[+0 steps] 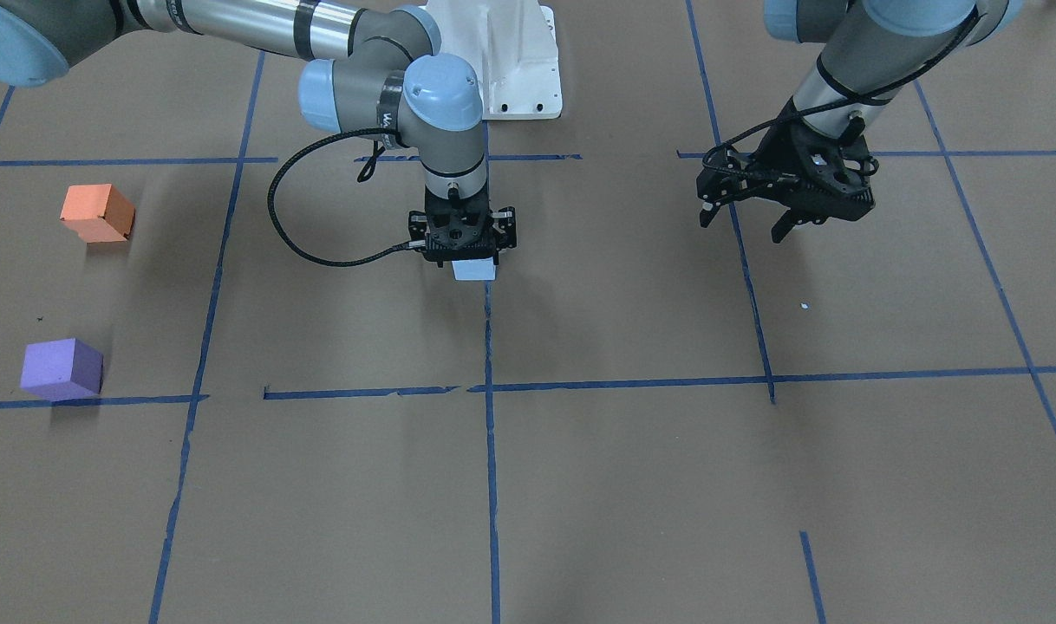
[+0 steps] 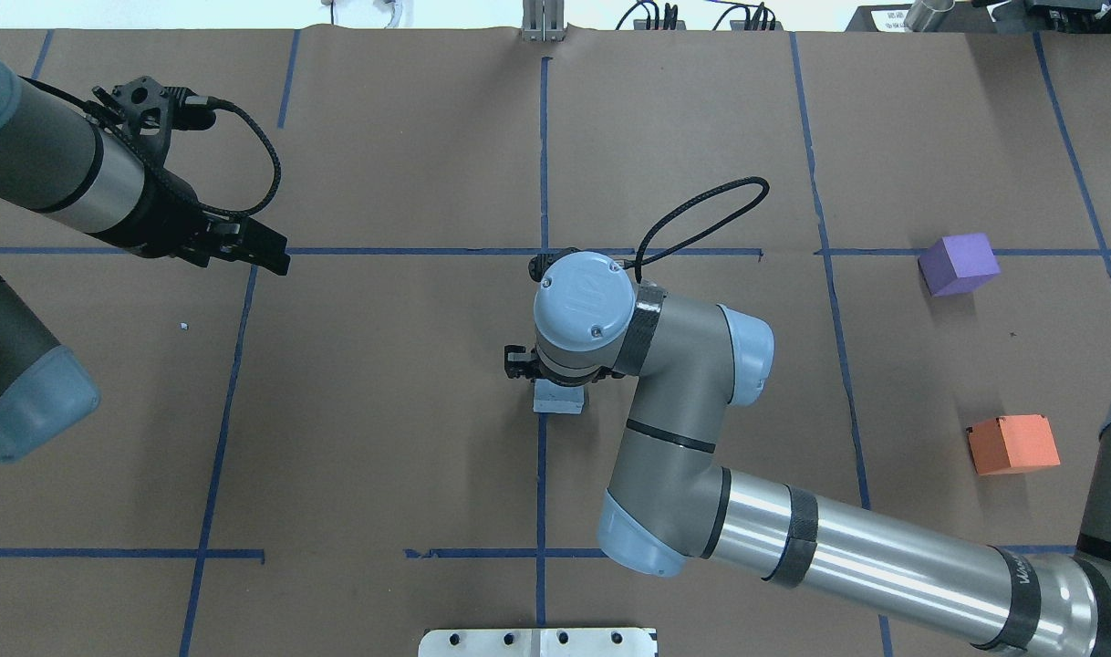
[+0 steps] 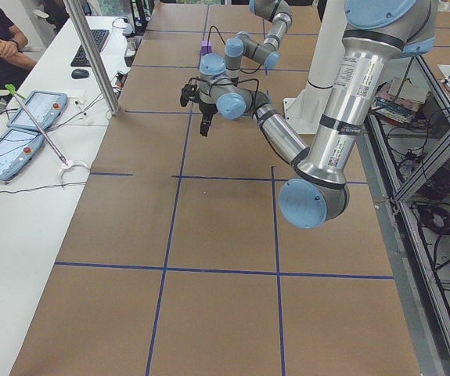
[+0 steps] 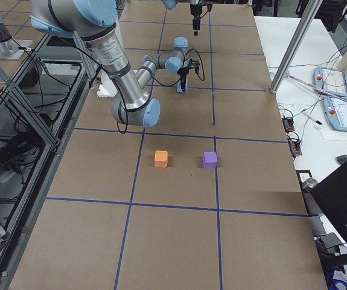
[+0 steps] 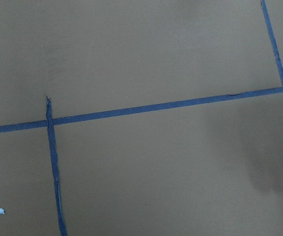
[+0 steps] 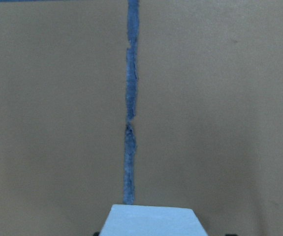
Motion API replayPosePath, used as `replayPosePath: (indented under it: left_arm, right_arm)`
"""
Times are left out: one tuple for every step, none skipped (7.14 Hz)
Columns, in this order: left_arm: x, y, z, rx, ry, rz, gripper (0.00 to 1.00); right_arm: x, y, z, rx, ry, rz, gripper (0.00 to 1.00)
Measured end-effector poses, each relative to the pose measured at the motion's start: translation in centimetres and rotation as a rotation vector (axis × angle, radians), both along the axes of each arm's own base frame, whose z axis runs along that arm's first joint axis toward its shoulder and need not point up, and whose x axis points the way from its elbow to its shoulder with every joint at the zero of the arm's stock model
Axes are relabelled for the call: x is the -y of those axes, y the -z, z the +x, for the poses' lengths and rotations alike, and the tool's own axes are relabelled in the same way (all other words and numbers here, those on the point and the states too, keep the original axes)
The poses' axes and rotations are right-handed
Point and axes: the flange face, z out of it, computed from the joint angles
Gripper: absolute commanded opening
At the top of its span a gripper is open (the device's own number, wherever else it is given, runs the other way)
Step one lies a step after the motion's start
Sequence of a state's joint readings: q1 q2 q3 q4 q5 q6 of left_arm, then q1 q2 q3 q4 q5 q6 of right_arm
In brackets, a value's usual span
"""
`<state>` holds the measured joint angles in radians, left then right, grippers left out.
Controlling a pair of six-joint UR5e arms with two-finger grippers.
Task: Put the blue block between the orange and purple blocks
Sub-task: 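Close the right gripper on the light blue cube and lift it, then carry the cube with the right gripper into the gap between purple and orange cubes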
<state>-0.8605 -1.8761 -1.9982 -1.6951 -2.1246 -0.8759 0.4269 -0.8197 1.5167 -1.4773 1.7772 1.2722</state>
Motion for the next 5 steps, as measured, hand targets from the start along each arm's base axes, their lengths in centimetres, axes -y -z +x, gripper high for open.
replayPosePath:
  left_arm:
    - [-0.1, 0.1, 0.0, -0.001, 0.0, 0.001, 1.0]
    - [-0.1, 0.2, -0.1, -0.003, 0.001, 0.002, 1.0]
    - [-0.2, 0.4, -0.3, -0.006, 0.004, 0.003, 1.0]
    - [-0.5, 0.7, -0.5, -0.01, 0.006, 0.004, 1.0]
    - [-0.7, 0.8, -0.8, -0.011, 0.007, 0.005, 1.0]
  right_arm:
    - [0.1, 0.1, 0.2, 0.005, 0.002, 0.002, 0.01]
    - [0.6, 0.2, 1.7, 0.023, 0.003, -0.008, 0.02]
    - [1.8, -0.4, 5.3, 0.054, 0.004, -0.038, 0.02]
    - [2.8, -1.9, 9.8, 0.075, -0.007, -0.062, 0.02]
    - [3.5, -4.6, 14.8, 0.076, -0.023, -0.068, 0.03]
